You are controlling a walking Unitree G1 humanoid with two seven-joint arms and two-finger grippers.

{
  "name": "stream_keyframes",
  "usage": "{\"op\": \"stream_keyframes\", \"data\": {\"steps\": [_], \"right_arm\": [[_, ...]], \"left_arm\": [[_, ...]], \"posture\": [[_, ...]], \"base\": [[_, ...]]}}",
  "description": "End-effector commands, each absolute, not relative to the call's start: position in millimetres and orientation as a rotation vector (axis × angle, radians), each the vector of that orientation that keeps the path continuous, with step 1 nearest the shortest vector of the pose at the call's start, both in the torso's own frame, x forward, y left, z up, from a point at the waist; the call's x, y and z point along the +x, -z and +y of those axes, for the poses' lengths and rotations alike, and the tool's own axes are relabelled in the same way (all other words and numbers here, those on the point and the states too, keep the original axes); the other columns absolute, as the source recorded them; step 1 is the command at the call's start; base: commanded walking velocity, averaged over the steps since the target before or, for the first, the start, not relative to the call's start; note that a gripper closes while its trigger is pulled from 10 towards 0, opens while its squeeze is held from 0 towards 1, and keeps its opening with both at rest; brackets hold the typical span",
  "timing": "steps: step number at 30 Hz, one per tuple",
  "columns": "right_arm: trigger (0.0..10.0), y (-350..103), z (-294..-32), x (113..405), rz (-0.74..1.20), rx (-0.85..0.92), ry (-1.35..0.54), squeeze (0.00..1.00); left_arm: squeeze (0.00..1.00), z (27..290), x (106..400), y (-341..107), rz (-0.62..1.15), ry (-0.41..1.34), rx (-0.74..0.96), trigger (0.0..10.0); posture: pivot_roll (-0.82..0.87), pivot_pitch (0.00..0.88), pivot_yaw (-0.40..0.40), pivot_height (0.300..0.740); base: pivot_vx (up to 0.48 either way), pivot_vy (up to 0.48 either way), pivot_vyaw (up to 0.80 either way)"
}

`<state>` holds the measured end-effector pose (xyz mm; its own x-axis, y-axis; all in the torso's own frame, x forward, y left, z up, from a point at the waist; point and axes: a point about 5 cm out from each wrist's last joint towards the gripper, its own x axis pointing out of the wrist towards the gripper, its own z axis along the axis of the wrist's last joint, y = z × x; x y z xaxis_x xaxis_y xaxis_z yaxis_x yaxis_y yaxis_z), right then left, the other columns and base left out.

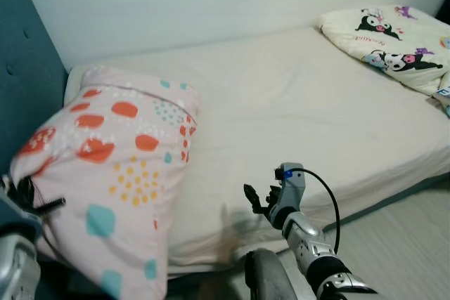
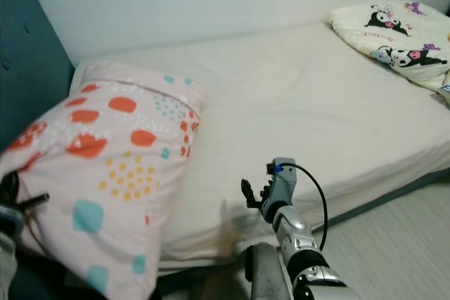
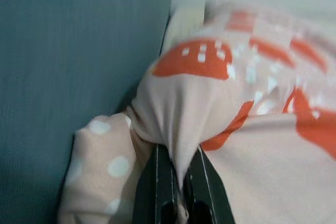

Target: Clean up the room

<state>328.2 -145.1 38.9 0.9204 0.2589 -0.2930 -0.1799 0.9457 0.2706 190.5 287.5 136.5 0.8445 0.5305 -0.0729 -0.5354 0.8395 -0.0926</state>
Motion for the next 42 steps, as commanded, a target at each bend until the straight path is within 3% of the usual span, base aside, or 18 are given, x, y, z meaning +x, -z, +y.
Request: {"op": "stream_keyframes", "data": {"steps": [1, 8, 18, 20, 22, 23, 25, 29, 34, 42], "right_arm": [[10.0, -36, -141, 327, 0.354, 0.247, -0.243, 0.00], [10.0, -35, -139, 326, 0.359, 0.256, -0.247, 0.00], [10.0, -37, -138, 328, 0.357, 0.257, -0.264, 0.00], [10.0, -37, -136, 328, 0.357, 0.260, -0.269, 0.00], [10.0, -37, -136, 328, 0.357, 0.260, -0.269, 0.00], [10.0, -37, -134, 327, 0.359, 0.262, -0.277, 0.00], [10.0, -36, -133, 327, 0.359, 0.261, -0.280, 0.00], [10.0, -35, -133, 326, 0.362, 0.263, -0.279, 0.00], [10.0, -35, -135, 326, 0.359, 0.262, -0.277, 0.00], [10.0, -34, -140, 325, 0.359, 0.262, -0.264, 0.00]], "left_arm": [[0.00, 295, 173, -128, 0.106, -0.650, -0.102, 0.0], [0.00, 276, 135, -94, 0.386, -0.604, -0.074, 0.0], [0.00, 240, 113, -78, 0.647, -0.472, -0.351, 0.0], [0.00, 220, 120, -77, 0.673, -0.361, -0.447, 0.0], [0.00, 220, 120, -77, 0.673, -0.361, -0.447, 0.0], [0.00, 197, 139, -83, 0.620, -0.248, -0.627, 0.0], [0.00, 191, 148, -88, 0.577, -0.227, -0.707, 0.0], [0.00, 189, 193, -120, 0.368, -0.125, -0.730, 0.0], [0.00, 182, 226, -148, 0.230, -0.031, -0.812, 0.0], [0.00, 186, 239, -159, 0.219, 0.015, -0.850, 0.0]], "posture": [[0.01, 0.139, -0.014, 0.595], [0.01, 0.136, -0.005, 0.595], [0.01, 0.133, -0.002, 0.595], [0.01, 0.126, -0.001, 0.595], [0.01, 0.126, -0.001, 0.595], [0.00, 0.124, 0.002, 0.595], [0.00, 0.125, 0.001, 0.595], [-0.01, 0.119, 0.000, 0.595], [-0.03, 0.116, 0.004, 0.595], [-0.04, 0.117, 0.009, 0.595]], "base": [[0.000, 0.000, 0.00], [0.000, 0.000, 0.00], [0.000, 0.000, 0.00], [0.000, 0.000, 0.00], [0.000, 0.000, 0.00], [0.000, 0.000, 0.00], [0.000, 0.000, 0.00], [0.000, 0.000, 0.00], [0.000, 0.000, 0.00], [0.000, 0.000, 0.00]]}}
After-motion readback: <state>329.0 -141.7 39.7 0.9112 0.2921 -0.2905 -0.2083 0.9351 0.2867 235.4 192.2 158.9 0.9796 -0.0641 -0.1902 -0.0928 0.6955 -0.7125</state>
